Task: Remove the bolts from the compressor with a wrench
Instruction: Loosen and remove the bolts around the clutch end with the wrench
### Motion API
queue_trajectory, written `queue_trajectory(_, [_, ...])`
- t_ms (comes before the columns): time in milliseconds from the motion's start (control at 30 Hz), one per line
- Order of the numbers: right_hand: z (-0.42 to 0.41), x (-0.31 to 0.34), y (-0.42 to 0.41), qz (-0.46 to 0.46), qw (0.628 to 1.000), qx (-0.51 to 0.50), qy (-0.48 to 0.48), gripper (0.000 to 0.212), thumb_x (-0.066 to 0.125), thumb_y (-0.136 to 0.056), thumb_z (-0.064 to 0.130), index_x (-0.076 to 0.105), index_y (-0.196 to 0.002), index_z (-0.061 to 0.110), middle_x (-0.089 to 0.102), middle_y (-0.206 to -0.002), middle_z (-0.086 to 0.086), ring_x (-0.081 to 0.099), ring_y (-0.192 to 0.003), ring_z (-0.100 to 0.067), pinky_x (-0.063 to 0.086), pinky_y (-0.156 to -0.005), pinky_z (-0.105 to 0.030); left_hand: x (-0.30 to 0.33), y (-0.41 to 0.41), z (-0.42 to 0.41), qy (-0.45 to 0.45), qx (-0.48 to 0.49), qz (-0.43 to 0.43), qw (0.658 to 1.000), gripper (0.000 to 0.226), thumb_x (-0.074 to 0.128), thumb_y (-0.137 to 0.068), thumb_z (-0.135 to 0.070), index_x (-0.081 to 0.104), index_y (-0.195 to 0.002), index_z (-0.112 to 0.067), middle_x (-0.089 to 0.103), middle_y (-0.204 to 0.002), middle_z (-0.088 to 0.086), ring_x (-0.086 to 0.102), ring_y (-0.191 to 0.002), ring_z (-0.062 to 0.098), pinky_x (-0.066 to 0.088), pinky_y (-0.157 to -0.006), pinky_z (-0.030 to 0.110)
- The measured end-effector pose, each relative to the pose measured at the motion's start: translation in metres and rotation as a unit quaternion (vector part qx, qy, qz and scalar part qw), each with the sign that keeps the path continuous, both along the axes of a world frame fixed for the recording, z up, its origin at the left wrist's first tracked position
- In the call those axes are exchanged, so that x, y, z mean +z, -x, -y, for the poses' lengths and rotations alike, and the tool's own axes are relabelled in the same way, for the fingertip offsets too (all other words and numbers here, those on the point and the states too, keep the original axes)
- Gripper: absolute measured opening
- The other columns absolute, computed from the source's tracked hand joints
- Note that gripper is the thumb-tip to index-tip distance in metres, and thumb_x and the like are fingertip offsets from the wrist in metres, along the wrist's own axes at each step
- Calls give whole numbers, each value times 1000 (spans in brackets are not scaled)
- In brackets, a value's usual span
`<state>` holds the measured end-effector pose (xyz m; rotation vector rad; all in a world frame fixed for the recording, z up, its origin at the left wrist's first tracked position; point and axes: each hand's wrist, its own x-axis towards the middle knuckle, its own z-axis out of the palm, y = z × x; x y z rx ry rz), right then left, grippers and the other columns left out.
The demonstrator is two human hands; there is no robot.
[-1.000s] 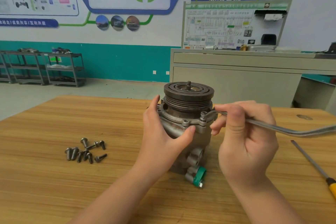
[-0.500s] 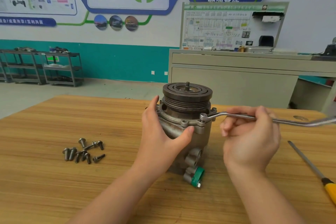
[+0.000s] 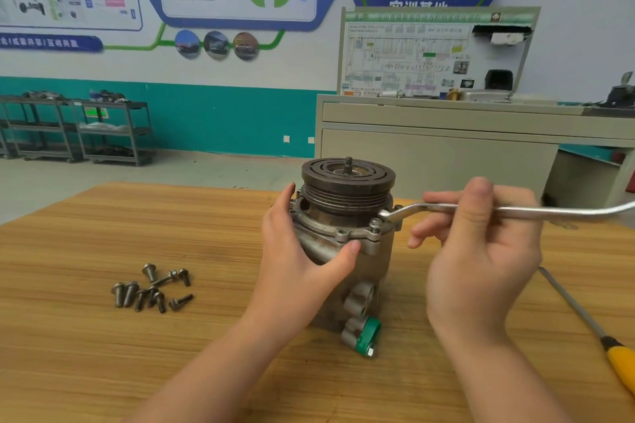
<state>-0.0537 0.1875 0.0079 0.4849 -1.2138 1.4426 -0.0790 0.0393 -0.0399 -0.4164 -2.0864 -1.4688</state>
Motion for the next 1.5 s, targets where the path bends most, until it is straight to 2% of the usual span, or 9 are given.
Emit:
queue_trajectory(133, [3, -12, 2, -74, 986, -86, -122, 15, 40, -104, 34, 47, -95, 44, 56, -75, 13, 61, -55, -3, 47, -55, -16, -1, -1, 0, 3, 2, -2, 1000, 101, 74, -68, -54, 9, -145, -48, 23, -126, -37, 22, -119, -28, 25, -93, 2])
queue_trajectory(367, [6, -14, 0, -139, 978, -100, -117, 19, 40, -105, 27, 48, -108, 44, 55, -79, 14, 60, -57, -10, 47, -56, -20, 2, -2, 0, 1, 3, 4, 1000, 105, 74, -67, -55, 8, -147, -45, 24, -130, -28, 24, -119, -26, 24, -96, 6])
queue_trajectory(533, [12, -15, 2, -96, 990, -45, -93, 17, 37, -105, 31, 49, -103, 43, 62, -81, 21, 61, -57, -8, 50, -52, -30, 2, -2, 0, 5, 6, 9, 1000, 105, 73, -67, -55, 9, -149, -41, 22, -132, -25, 26, -122, -13, 25, -101, 12])
queue_trajectory(800, [9, -5, 0, 21, 997, 72, 32, 25, 35, -102, 26, 51, -84, 24, 62, -67, -3, 53, -46, -20, 42, -44, -27, 4, -5, -2, -3, 3, 11, 1000, 103, 75, -69, -52, 11, -148, -42, 27, -135, -23, 32, -120, -14, 30, -108, 20])
queue_trajectory(933, [-10, 4, 11, 175, 911, 279, 247, 37, 33, -103, 16, 48, -69, 11, 60, -55, -10, 43, -36, -18, 33, -40, -18, 7, -4, -2, -28, 8, 11, 1000, 103, 73, -54, -59, 20, -142, -49, 37, -130, -26, 36, -123, -13, 34, -103, 18])
queue_trajectory(1033, [-12, 6, 15, 233, 850, 377, 283, 30, 33, -103, 16, 42, -75, 12, 60, -56, -10, 44, -39, -16, 34, -39, -18, 13, 0, 11, -20, -15, 32, 999, 102, 80, -58, -53, 19, -140, -55, 42, -130, -29, 44, -122, -9, 39, -104, 22])
queue_trajectory(1133, [-4, 0, 13, 232, 839, 421, 253, 30, 35, -104, 19, 45, -77, 12, 63, -63, -11, 51, -44, -16, 40, -41, -20, 16, 0, 27, 4, -41, 28, 999, 89, 82, -73, -38, 20, -132, -64, 35, -135, -29, 35, -124, -16, 32, -106, 16])
queue_trajectory(1233, [2, -1, 12, 215, 855, 417, 219, 29, 36, -105, 22, 48, -80, 11, 66, -69, -13, 56, -49, -17, 46, -45, -24, 19, -6, 24, 37, 6, -43, 998, 60, 69, -71, -53, 33, -117, -68, 18, -148, -19, 18, -137, -7, 17, -100, -2])
queue_trajectory(1500, [-2, 0, 14, 247, 830, 436, 246, 27, 36, -105, 23, 47, -83, 11, 67, -68, -13, 56, -47, -17, 45, -42, -24, 22, -18, -6, 82, 112, -121, 983, 20, 69, -73, -47, 65, -86, -33, 29, -139, -17, 13, -132, -3, 14, -106, 19])
